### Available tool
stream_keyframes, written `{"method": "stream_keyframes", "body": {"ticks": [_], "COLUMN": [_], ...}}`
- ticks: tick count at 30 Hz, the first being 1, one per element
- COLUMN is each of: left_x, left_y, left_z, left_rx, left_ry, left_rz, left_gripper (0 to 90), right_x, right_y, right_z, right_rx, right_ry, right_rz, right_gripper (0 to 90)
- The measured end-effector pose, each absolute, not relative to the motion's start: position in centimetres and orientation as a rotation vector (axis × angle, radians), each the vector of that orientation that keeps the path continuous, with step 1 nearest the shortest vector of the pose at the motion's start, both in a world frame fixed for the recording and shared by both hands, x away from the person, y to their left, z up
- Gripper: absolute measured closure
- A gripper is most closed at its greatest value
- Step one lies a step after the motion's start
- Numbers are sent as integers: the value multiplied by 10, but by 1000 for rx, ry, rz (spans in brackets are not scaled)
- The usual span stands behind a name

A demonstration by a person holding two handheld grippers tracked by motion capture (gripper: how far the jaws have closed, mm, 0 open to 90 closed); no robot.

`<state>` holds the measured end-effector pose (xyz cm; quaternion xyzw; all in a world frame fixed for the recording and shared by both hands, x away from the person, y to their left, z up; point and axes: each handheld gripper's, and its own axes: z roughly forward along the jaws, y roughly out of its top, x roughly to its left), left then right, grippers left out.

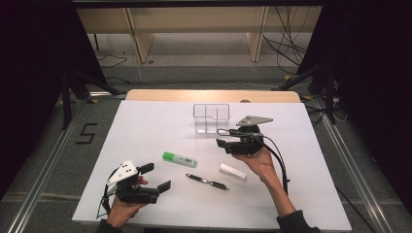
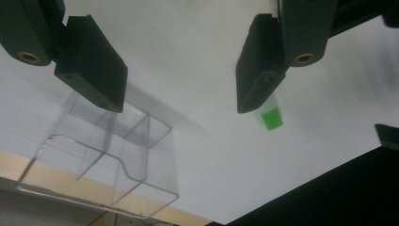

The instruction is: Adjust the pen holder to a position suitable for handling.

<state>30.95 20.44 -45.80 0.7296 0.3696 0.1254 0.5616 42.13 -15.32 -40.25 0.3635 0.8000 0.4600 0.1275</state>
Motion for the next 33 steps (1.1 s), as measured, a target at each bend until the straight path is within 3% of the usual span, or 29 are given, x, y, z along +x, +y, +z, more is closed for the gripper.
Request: {"method": "stream_keyframes", "body": {"ticks": [33], "left_x": [313], "left_y": [203], "left_z": [-457], "left_rx": [1707], "left_ry": [870], "left_rz": [288], "left_gripper": [41], "right_x": [386], "right_y": [-94], "right_z": [-423], "right_rx": [830], "right_ry": [2651], "right_rz": [1136], "right_gripper": [306]}}
